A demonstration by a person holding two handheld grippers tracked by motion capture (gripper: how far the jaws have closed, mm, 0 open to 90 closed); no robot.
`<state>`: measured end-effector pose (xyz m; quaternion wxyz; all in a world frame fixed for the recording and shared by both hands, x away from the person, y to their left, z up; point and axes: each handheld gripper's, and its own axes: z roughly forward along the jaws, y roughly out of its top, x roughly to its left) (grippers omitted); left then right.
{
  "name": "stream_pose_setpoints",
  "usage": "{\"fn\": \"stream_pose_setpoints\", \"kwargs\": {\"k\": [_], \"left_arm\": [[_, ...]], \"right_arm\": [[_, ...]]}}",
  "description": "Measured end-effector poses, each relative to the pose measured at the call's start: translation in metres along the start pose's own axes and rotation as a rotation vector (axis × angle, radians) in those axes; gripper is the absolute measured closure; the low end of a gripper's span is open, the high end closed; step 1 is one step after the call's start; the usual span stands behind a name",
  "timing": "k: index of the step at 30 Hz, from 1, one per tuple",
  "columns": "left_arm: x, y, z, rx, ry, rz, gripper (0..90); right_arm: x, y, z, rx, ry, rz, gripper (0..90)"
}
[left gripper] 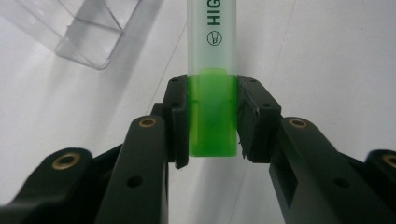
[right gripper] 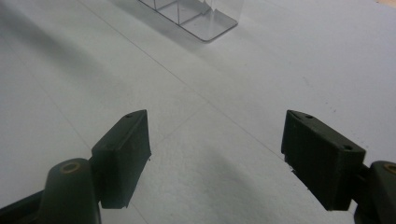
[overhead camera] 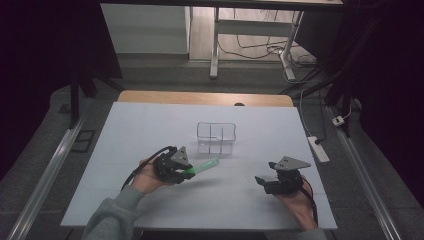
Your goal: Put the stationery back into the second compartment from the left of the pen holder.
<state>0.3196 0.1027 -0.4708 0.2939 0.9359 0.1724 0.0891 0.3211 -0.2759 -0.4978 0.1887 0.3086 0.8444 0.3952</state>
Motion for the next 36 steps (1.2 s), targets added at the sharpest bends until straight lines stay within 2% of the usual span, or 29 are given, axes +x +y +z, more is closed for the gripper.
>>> {"fn": "stream_pose_setpoints", "kwargs": {"k": [8, 13, 16, 24, 32, 36], "left_arm": [[-0.005, 0.009, 0.010, 0.018, -0.009, 0.030, 66.7], [-0.012, 0.016, 0.020, 0.055, -0.040, 0.078, 66.7], [-0.015, 0.021, 0.026, 0.064, -0.053, 0.093, 66.7], [-0.018, 0.030, 0.033, 0.092, -0.046, 0.118, 66.7], [-0.015, 0.049, 0.040, 0.084, -0.054, 0.146, 66.7], [-0.019, 0.057, 0.047, 0.102, -0.044, 0.184, 66.7]], "right_arm": [[0.004, 0.004, -0.001, -0.015, 0.028, -0.009, 25.9], [0.008, 0.007, 0.001, -0.006, 0.049, -0.027, 25.9], [0.010, 0.008, 0.001, -0.010, 0.060, -0.032, 26.2], [0.016, 0.013, 0.004, -0.021, 0.083, -0.046, 27.1], [0.017, 0.017, 0.005, -0.020, 0.104, -0.054, 27.8], [0.017, 0.017, 0.006, -0.014, 0.114, -0.058, 27.8]]}}
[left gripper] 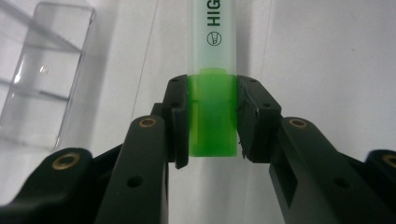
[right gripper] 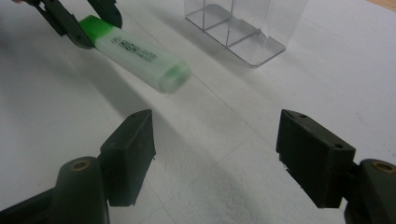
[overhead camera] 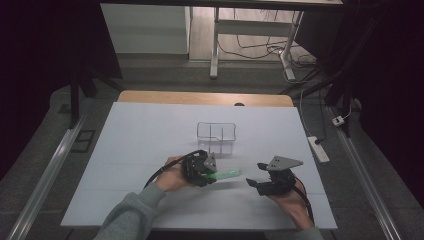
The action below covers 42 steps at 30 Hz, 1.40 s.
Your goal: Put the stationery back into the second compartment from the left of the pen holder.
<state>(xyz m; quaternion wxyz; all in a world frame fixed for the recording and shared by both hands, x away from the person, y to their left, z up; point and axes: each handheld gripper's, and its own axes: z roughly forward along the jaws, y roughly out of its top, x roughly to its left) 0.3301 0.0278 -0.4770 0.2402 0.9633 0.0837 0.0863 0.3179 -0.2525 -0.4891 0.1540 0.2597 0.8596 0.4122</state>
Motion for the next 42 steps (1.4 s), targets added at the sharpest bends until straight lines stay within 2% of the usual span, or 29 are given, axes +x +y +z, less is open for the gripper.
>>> {"fn": "stream_pose_setpoints", "kwargs": {"k": [5, 9, 14, 26, 31, 34, 36, 37, 41, 42], "left_arm": [[-0.002, 0.003, 0.004, 0.005, -0.003, 0.005, 66.7], [-0.003, 0.006, 0.008, 0.027, -0.004, 0.018, 66.7], [-0.004, 0.010, 0.011, 0.030, -0.011, 0.033, 66.7], [-0.008, 0.012, 0.012, 0.038, -0.016, 0.064, 66.7], [-0.010, 0.014, 0.011, 0.030, -0.031, 0.077, 66.6], [-0.011, 0.014, 0.009, 0.017, -0.047, 0.083, 66.6], [-0.011, 0.014, 0.007, 0.009, -0.056, 0.088, 66.7], [-0.011, 0.014, 0.007, 0.002, -0.063, 0.089, 66.7], [-0.010, 0.013, 0.004, -0.018, -0.078, 0.092, 66.5], [-0.010, 0.013, 0.002, -0.027, -0.083, 0.088, 66.5]], "right_arm": [[0.004, 0.004, 0.003, -0.002, 0.025, -0.015, 28.4], [0.009, 0.008, 0.007, 0.010, 0.043, -0.040, 28.9], [0.013, 0.012, 0.010, 0.028, 0.065, -0.070, 30.4], [0.025, 0.023, 0.028, 0.108, 0.129, -0.189, 41.8], [0.032, 0.026, 0.034, 0.137, 0.140, -0.256, 47.0], [0.036, 0.025, 0.042, 0.196, 0.150, -0.322, 49.9], [0.039, 0.025, 0.044, 0.214, 0.142, -0.352, 53.0], [0.039, 0.025, 0.044, 0.214, 0.142, -0.352, 53.0], [0.046, 0.025, 0.046, 0.234, 0.133, -0.432, 59.2], [0.046, 0.025, 0.046, 0.234, 0.133, -0.432, 59.2]]}}
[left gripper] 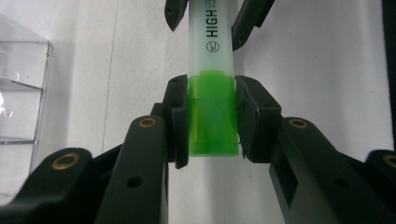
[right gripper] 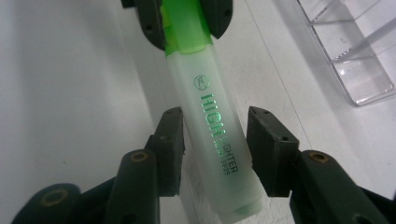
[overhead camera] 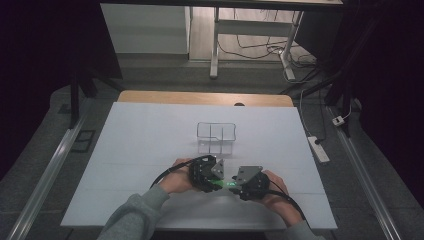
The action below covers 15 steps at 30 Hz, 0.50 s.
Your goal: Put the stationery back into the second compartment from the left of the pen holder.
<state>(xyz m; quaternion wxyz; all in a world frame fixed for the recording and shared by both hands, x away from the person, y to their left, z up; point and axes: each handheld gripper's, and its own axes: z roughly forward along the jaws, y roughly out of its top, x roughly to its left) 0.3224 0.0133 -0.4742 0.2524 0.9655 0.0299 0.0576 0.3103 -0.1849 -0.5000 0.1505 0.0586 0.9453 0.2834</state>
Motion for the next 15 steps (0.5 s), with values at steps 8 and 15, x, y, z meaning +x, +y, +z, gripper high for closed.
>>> {"fn": "stream_pose_setpoints", "kwargs": {"k": [8, 15], "left_arm": [[0.004, -0.003, -0.010, -0.076, 0.025, -0.065, 62.9], [0.013, -0.012, -0.015, -0.158, 0.047, -0.213, 44.6]], "right_arm": [[0.004, 0.002, 0.000, -0.008, -0.008, -0.056, 65.7], [-0.005, -0.003, -0.006, -0.073, -0.032, 0.033, 65.9]]}}
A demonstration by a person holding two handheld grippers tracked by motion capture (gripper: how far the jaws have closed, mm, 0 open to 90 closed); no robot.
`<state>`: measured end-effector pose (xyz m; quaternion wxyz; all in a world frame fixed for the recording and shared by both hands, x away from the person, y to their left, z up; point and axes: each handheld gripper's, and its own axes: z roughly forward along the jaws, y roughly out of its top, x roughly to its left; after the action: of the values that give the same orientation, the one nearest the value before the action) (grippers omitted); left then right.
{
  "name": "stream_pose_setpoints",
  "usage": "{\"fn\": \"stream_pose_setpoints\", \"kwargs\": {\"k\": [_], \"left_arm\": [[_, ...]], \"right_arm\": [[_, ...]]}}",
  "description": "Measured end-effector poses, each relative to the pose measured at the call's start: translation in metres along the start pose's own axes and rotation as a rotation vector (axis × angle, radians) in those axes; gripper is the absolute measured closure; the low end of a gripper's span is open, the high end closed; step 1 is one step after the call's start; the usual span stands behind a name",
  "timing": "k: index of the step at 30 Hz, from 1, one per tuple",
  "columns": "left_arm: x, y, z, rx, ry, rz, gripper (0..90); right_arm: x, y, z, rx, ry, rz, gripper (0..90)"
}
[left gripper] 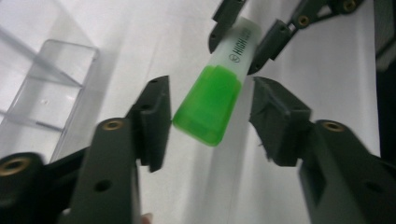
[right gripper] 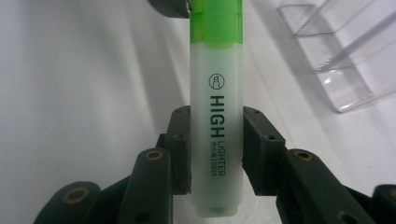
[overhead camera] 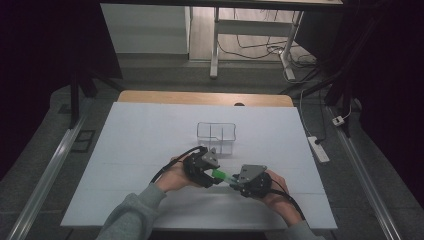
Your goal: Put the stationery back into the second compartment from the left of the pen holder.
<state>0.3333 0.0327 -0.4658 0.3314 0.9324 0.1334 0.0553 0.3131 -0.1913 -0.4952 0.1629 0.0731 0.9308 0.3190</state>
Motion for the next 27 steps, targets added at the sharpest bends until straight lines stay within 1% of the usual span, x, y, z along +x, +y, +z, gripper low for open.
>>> {"fn": "stream_pose_setpoints", "kwargs": {"k": [1, 2, 3, 5, 6, 8, 9, 10, 11, 12, 15, 16, 18, 19, 20, 22, 24, 27], "left_arm": [[0.001, -0.001, -0.001, -0.009, 0.002, -0.013, 42.9], [0.002, -0.002, -0.001, -0.019, -0.001, -0.030, 41.1], [0.004, -0.003, -0.003, -0.031, -0.005, -0.049, 39.3], [0.005, -0.006, -0.005, -0.048, -0.005, -0.077, 38.9], [0.006, -0.007, -0.006, -0.054, 0.000, -0.092, 38.2], [0.006, -0.009, -0.008, -0.071, 0.012, -0.112, 37.4], [0.006, -0.011, -0.009, -0.086, 0.010, -0.127, 36.9], [0.007, -0.013, -0.010, -0.102, 0.009, -0.142, 36.1], [0.007, -0.015, -0.011, -0.111, 0.012, -0.154, 36.1], [0.008, -0.016, -0.012, -0.117, 0.018, -0.165, 35.6], [0.009, -0.022, -0.014, -0.137, 0.025, -0.205, 35.3], [0.010, -0.024, -0.015, -0.136, 0.026, -0.211, 34.9], [0.011, -0.027, -0.016, -0.136, 0.033, -0.217, 34.9], [0.011, -0.028, -0.016, -0.143, 0.032, -0.224, 34.9], [0.011, -0.029, -0.017, -0.149, 0.028, -0.228, 34.9], [0.011, -0.031, -0.018, -0.163, 0.029, -0.241, 34.9], [0.012, -0.032, -0.018, -0.182, 0.027, -0.258, 34.7], [0.012, -0.032, -0.018, -0.216, 0.018, -0.281, 34.7]], "right_arm": [[-0.001, 0.000, 0.000, -0.007, 0.001, 0.008, 65.9], [-0.001, -0.001, -0.001, -0.016, -0.008, 0.019, 65.9], [-0.003, -0.002, -0.002, -0.031, -0.019, 0.044, 65.9], [-0.005, -0.002, -0.003, -0.044, -0.022, 0.060, 65.9], [-0.005, -0.003, -0.003, -0.057, -0.029, 0.077, 65.9], [-0.006, -0.003, -0.004, -0.061, -0.033, 0.083, 65.9], [-0.007, -0.003, -0.005, -0.063, -0.035, 0.086, 65.8], [-0.008, -0.004, -0.006, -0.079, -0.043, 0.103, 65.9], [-0.008, -0.004, -0.006, -0.079, -0.043, 0.103, 65.9], [-0.009, -0.004, -0.007, -0.090, -0.053, 0.124, 65.9], [-0.009, -0.004, -0.008, -0.102, -0.055, 0.141, 65.8], [-0.010, -0.004, -0.008, -0.109, -0.055, 0.158, 65.8], [-0.010, -0.004, -0.009, -0.108, -0.058, 0.160, 65.8], [-0.011, -0.005, -0.009, -0.127, -0.054, 0.181, 65.8], [-0.011, -0.005, -0.009, -0.127, -0.054, 0.181, 65.8], [-0.012, -0.006, -0.009, -0.137, -0.053, 0.197, 65.8], [-0.011, -0.005, -0.009, -0.137, -0.064, 0.201, 65.8], [-0.011, -0.005, -0.009, -0.135, -0.064, 0.205, 65.8]]}}
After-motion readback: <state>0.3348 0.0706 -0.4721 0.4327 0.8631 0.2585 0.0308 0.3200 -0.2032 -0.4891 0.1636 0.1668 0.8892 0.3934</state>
